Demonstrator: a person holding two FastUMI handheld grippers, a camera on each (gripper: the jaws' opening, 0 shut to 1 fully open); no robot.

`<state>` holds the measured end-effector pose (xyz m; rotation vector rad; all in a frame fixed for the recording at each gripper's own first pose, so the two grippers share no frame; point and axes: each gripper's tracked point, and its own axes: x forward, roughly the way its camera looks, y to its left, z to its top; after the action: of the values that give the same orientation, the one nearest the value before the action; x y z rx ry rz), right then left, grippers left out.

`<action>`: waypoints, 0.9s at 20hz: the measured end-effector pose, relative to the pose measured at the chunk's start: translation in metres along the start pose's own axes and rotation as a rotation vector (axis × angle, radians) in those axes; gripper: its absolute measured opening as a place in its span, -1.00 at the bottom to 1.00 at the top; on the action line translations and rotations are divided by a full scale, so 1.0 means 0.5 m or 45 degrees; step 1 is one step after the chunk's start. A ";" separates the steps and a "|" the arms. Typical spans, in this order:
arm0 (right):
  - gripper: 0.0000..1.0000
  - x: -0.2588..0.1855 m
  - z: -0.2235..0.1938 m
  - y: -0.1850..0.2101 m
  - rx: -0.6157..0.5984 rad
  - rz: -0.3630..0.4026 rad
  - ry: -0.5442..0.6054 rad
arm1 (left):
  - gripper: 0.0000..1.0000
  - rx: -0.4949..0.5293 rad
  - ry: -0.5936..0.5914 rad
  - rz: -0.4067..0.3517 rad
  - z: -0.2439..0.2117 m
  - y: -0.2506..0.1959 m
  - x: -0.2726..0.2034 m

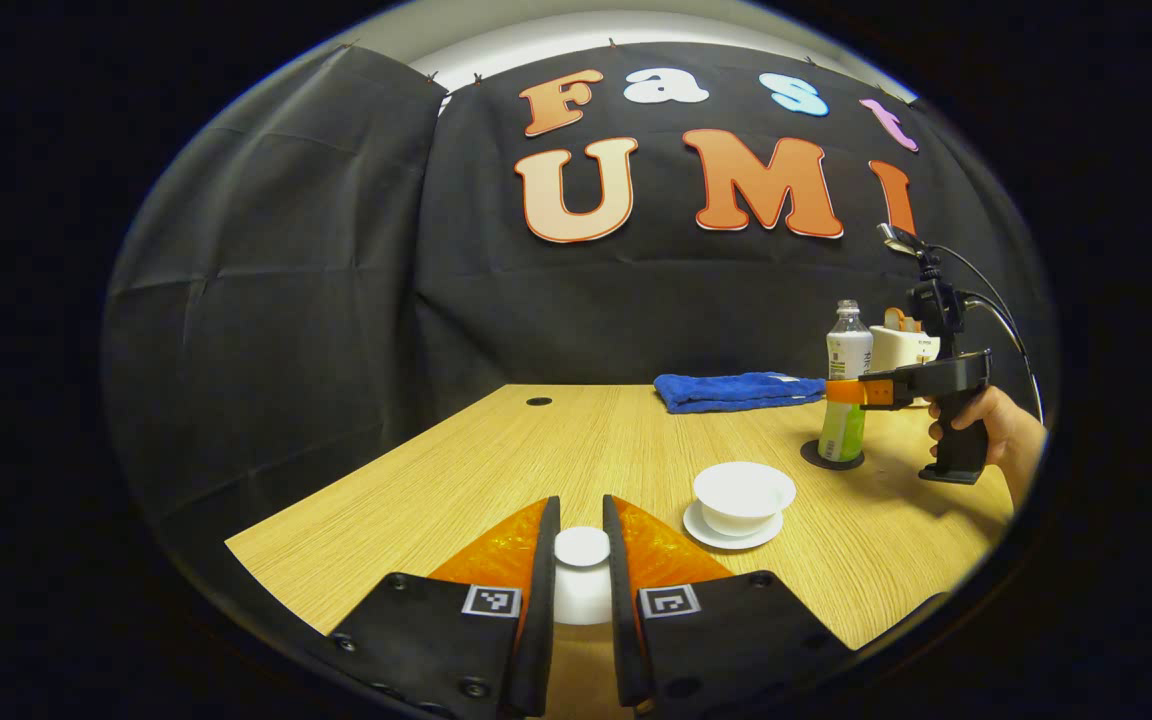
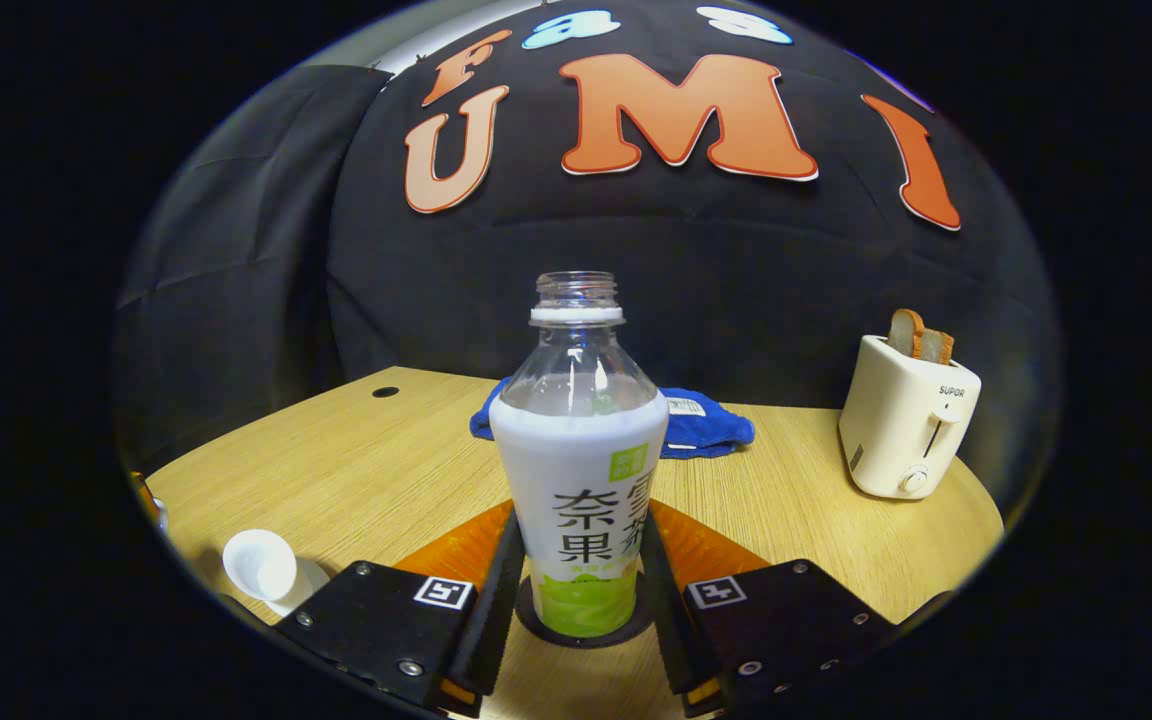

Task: Open the teacup lid with one hand, grasp the water bottle and pour water into the teacup with the other hand; after pouring, place the water bottle on the coaster and then close the teacup lid.

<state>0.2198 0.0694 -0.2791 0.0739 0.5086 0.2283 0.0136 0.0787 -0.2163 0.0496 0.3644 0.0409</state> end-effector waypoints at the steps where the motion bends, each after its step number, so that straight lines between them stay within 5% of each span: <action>1: 0.27 -0.003 0.000 0.000 0.006 0.001 -0.006 | -0.42 0.003 -0.004 0.002 0.002 0.001 -0.001; 6: 0.43 -0.002 -0.022 -0.002 -0.027 0.009 0.036 | -0.41 -0.015 -0.013 0.006 0.007 -0.003 -0.006; 9: 0.83 -0.014 -0.023 0.003 -0.047 0.020 0.032 | -0.41 -0.025 -0.020 -0.004 0.016 -0.014 -0.010; 11: 0.93 -0.026 -0.019 0.000 -0.062 0.016 0.021 | -0.42 -0.027 -0.034 -0.008 0.024 -0.020 -0.014; 18: 0.95 -0.113 0.002 -0.015 -0.041 -0.018 -0.036 | -0.42 -0.033 -0.071 -0.051 0.062 -0.060 -0.028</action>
<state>0.1736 0.0489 -0.2524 0.0418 0.4771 0.2214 0.0124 0.0467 -0.1839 0.0180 0.3086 0.0048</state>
